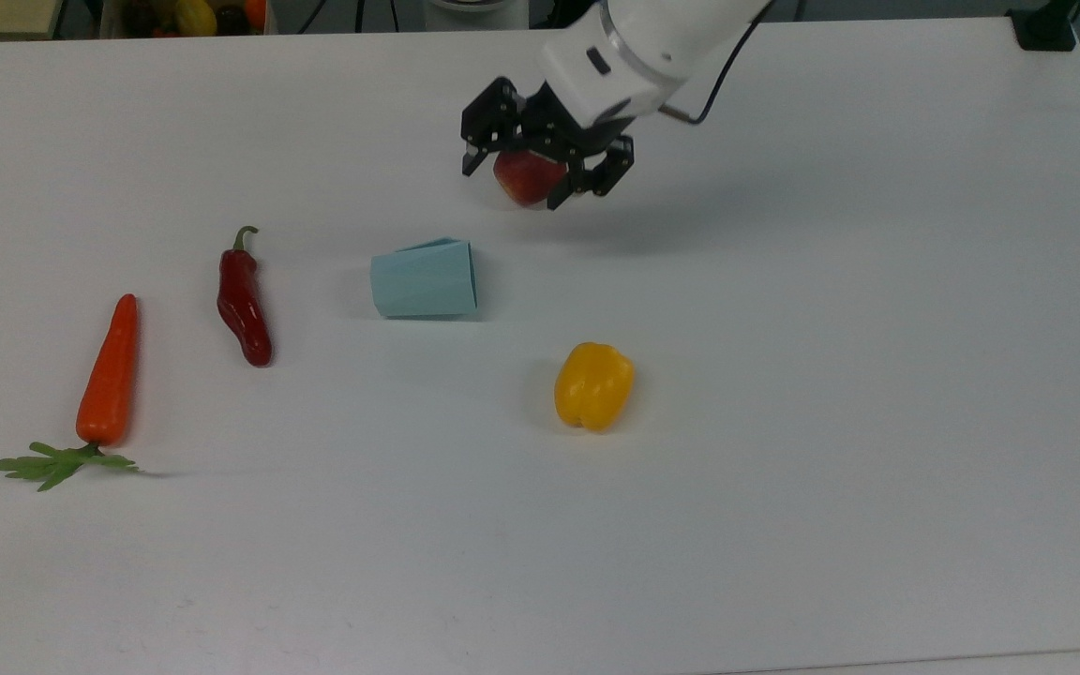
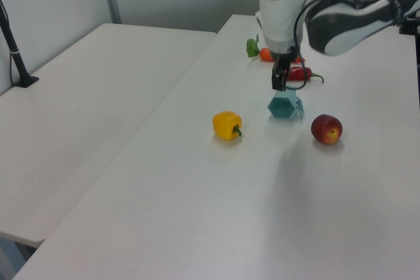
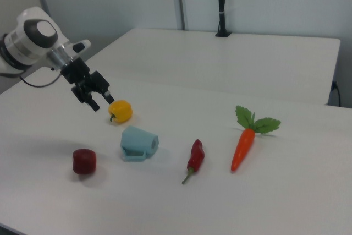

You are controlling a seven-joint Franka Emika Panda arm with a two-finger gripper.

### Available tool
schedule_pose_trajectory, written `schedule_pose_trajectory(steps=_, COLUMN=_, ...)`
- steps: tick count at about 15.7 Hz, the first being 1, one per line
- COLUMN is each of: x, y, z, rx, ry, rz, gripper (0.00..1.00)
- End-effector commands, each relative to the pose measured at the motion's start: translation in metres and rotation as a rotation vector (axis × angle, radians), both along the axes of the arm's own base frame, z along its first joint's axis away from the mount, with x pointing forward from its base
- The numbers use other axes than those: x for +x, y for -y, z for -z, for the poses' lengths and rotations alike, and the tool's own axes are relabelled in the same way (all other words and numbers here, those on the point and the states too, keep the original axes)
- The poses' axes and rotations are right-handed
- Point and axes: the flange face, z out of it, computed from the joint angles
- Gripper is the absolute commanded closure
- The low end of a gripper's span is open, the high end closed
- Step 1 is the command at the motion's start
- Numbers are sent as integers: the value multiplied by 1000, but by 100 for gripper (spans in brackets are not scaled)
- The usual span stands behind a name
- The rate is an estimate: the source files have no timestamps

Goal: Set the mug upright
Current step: 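Move the open gripper down toward the light-blue mug lying on its side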

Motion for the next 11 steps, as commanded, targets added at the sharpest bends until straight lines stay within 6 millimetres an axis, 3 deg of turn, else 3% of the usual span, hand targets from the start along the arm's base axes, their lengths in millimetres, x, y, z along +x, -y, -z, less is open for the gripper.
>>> schedule_pose_trajectory(steps=1, x=14, y=-4, z=35, rx=-106, ry=58, rz=21, gripper=0)
schedule_pose_trajectory(steps=7, x=36, y=38, z=72, rx=-172, ry=63, rz=29, gripper=0)
schedule_pose_trajectory(steps=11, x=40, y=43, z=96, rx=-183, ry=42, rz=19, gripper=0)
